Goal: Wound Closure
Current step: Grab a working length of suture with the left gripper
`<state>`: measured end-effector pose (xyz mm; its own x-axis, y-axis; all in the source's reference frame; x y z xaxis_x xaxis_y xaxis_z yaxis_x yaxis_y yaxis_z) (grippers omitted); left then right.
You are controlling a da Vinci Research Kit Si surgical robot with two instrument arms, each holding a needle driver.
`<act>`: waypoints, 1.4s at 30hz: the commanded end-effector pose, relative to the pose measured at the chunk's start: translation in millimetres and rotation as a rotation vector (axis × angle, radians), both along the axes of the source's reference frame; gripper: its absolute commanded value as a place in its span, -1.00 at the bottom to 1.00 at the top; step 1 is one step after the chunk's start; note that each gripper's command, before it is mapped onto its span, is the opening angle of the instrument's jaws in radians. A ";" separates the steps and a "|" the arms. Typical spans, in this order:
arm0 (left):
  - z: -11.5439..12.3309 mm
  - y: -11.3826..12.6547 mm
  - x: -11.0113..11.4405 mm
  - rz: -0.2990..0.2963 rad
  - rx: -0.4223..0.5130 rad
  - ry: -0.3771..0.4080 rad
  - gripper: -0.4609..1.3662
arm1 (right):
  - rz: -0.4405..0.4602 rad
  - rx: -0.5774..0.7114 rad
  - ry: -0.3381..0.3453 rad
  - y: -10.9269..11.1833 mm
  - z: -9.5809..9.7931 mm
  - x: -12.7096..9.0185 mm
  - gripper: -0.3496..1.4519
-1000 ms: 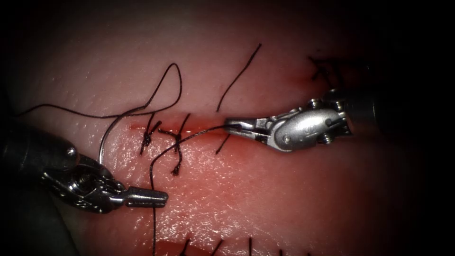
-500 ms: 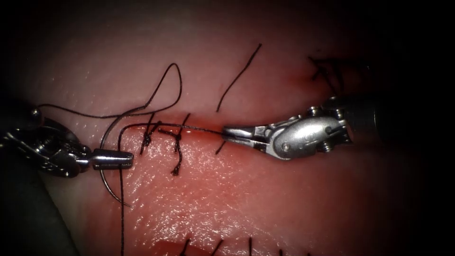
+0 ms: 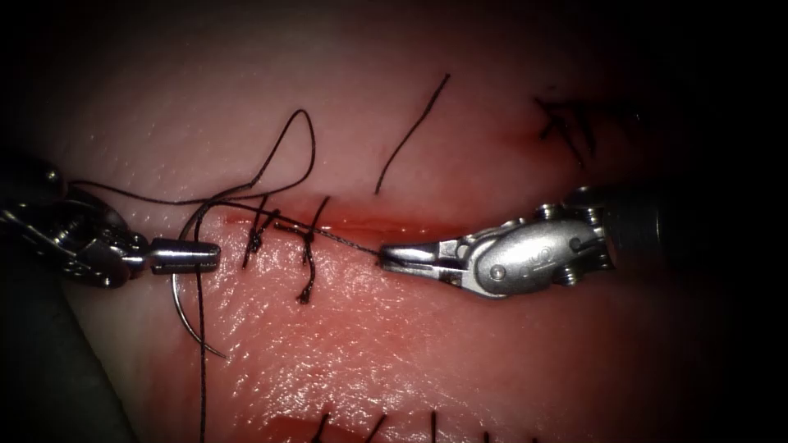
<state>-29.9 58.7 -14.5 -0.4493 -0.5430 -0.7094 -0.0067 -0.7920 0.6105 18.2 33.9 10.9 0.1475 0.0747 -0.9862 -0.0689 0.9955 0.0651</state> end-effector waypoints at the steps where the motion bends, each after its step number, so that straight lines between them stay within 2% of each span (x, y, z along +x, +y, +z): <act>1: 0.0 0.0 0.1 -0.001 0.002 0.003 -0.88 | 0.003 0.021 0.001 -0.2 -0.1 -0.1 -0.95; 5: -0.1 0.0 0.6 -0.001 -0.004 0.006 -0.88 | 0.006 0.052 0.004 -0.2 -0.4 -0.2 -0.52; 6: -0.1 -0.1 0.7 -0.001 -0.004 0.008 -0.88 | 0.009 0.066 0.005 0.0 -0.5 -0.2 -0.21; 7: -0.1 -0.1 0.7 -0.001 -0.004 0.008 -0.88 | 0.009 0.066 0.005 0.0 -0.5 -0.3 -0.15; 9: -0.3 -0.2 0.9 -0.002 -0.005 0.011 -0.88 | 0.010 0.070 0.004 0.4 -0.7 -0.4 0.12; 10: -0.4 -0.3 1.0 -0.003 -0.005 0.013 -0.88 | 0.023 0.073 -0.005 0.7 -0.9 -0.6 0.39; 11: -0.5 -0.3 1.1 -0.004 -0.005 0.014 -0.88 | 0.049 0.074 -0.030 1.0 -1.1 -0.8 0.56; 14: -0.8 -0.6 1.1 -0.005 -0.005 0.017 -0.88 | 0.137 0.076 -0.082 1.8 -1.5 -1.5 0.76; 17: -1.0 -0.8 1.0 -0.007 -0.006 0.019 -0.88 | 0.186 0.070 -0.107 2.4 -1.8 -2.3 0.81; 20: -1.0 -0.8 0.9 -0.008 -0.006 0.019 -0.88 | 0.223 0.066 -0.131 3.4 -2.0 -3.3 0.77; 23: -0.9 -0.9 0.8 -0.009 -0.007 0.020 -0.88 | 0.216 0.068 -0.117 4.3 -2.0 -4.1 0.68; 30: -0.9 -1.1 0.5 -0.011 -0.009 0.022 -0.88 | 0.203 0.070 -0.102 5.7 -1.1 -4.6 0.65; 42: -0.9 -1.1 0.5 -0.008 -0.019 0.026 -0.88 | 0.203 0.070 -0.102 6.0 -0.8 -4.6 0.62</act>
